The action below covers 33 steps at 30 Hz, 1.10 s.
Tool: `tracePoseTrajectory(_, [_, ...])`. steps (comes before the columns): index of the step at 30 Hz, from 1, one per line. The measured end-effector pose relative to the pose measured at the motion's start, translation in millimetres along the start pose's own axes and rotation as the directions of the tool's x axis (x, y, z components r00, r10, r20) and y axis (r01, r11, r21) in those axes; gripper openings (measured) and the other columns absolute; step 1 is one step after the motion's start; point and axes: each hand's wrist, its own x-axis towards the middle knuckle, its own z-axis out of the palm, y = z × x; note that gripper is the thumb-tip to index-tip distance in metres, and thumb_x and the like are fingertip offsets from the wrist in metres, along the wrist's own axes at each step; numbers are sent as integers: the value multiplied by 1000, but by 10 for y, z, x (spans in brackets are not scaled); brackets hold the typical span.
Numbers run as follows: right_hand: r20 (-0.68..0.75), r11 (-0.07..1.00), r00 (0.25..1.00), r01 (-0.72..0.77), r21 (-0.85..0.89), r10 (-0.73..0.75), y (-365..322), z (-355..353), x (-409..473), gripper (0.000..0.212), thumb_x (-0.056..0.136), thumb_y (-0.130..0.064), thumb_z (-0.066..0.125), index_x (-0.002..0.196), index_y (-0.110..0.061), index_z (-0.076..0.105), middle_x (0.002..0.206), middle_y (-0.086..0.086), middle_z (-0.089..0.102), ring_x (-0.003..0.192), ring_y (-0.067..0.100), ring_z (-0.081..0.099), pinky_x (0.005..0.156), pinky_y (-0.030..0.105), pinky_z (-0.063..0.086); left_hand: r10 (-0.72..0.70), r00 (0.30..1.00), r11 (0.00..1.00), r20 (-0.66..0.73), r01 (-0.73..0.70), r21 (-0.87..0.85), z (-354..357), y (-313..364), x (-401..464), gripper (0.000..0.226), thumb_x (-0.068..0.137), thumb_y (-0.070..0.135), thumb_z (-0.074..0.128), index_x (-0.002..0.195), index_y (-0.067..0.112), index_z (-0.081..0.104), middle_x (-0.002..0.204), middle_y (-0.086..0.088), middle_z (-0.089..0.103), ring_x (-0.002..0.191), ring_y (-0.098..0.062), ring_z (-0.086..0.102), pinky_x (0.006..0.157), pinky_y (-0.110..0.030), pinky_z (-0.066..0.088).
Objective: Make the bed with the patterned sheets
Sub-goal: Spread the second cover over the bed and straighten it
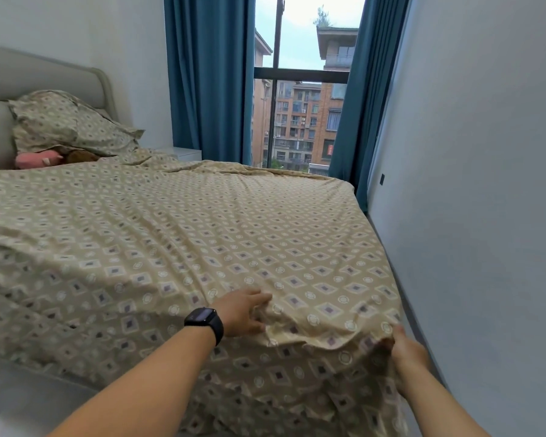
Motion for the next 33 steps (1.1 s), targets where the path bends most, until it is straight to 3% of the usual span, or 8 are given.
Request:
tracePoseTrajectory(5, [58, 973, 993, -117, 200, 107, -15, -119, 118, 45, 88, -21, 72, 118, 9, 59, 112, 21, 67, 98, 41, 65, 86, 46, 55, -24, 1000, 995, 18, 22, 100, 61, 55, 67, 72, 102, 47, 52, 160, 39, 10, 170, 6, 2, 157, -19, -1, 127, -43, 1])
tracePoseTrajectory(11, [-208, 951, 934, 257, -170, -290, -393, -337, -224, 29, 99, -10, 47, 121, -2, 65, 121, 25, 65, 111, 44, 60, 83, 38, 42, -11, 1000, 990, -21, 14, 141, 135, 149, 132, 70, 103, 49, 47, 161, 39, 9, 170, 1, 5, 157, -23, 0, 126, -45, 1])
tracePoseTrajectory(17, [-164, 959, 986, -27, -283, -21, -41, -273, -150, 42, 101, -16, 52, 132, 12, 55, 134, 33, 56, 123, 49, 54, 100, 49, 45, 9, 999, 986, -48, -1, 168, 221, 172, 138, 71, 103, 47, 48, 161, 38, 9, 170, -1, 5, 157, -26, 2, 126, -46, 2])
tracePoseTrajectory(21, [-232, 903, 950, 95, -419, -207, -97, -195, -151, 34, 97, -15, 53, 128, -4, 59, 133, 24, 56, 119, 46, 54, 103, 55, 41, 22, 998, 980, -60, -9, 200, 256, 124, 151, 76, 103, 35, 53, 161, 38, 3, 170, 0, 3, 157, -26, 2, 127, -45, 4])
tracePoseTrajectory(25, [-132, 595, 650, 572, -564, -749, -253, -13, -211, 31, 93, -15, 56, 123, -15, 62, 129, 16, 55, 113, 37, 54, 97, 48, 42, 4, 996, 975, -86, 15, 221, 324, 124, 194, 86, 99, 31, 59, 160, 41, -1, 170, 1, 2, 157, -26, 2, 127, -46, 5])
tracePoseTrajectory(28, [350, 235, 442, 835, -498, -826, -275, 281, -382, 39, 95, -33, 56, 133, -26, 56, 135, -4, 54, 126, 23, 51, 105, 41, 41, -21, 996, 976, -89, 40, 216, 344, 158, 228, 91, 97, 34, 62, 159, 41, -3, 170, 2, 1, 157, -28, 0, 126, -48, 4])
tracePoseTrajectory(30, [587, 105, 461, 837, -537, -665, -145, 405, -384, 55, 97, -54, 47, 149, -39, 38, 154, -16, 35, 146, 18, 30, 121, 42, 24, -31, 996, 974, -89, 50, 221, 346, 204, 237, 92, 96, 40, 63, 160, 39, -3, 170, 1, 0, 156, -30, -1, 126, -51, 3])
tracePoseTrajectory(33, [501, 110, 578, 718, -687, -643, 45, 351, -250, 72, 97, -47, 52, 157, -42, 12, 167, -9, 14, 153, 21, 11, 126, 44, 8, -37, 995, 972, -91, 57, 227, 341, 252, 237, 94, 95, 47, 63, 160, 38, -4, 170, 0, 0, 156, -32, -2, 126, -52, 3])
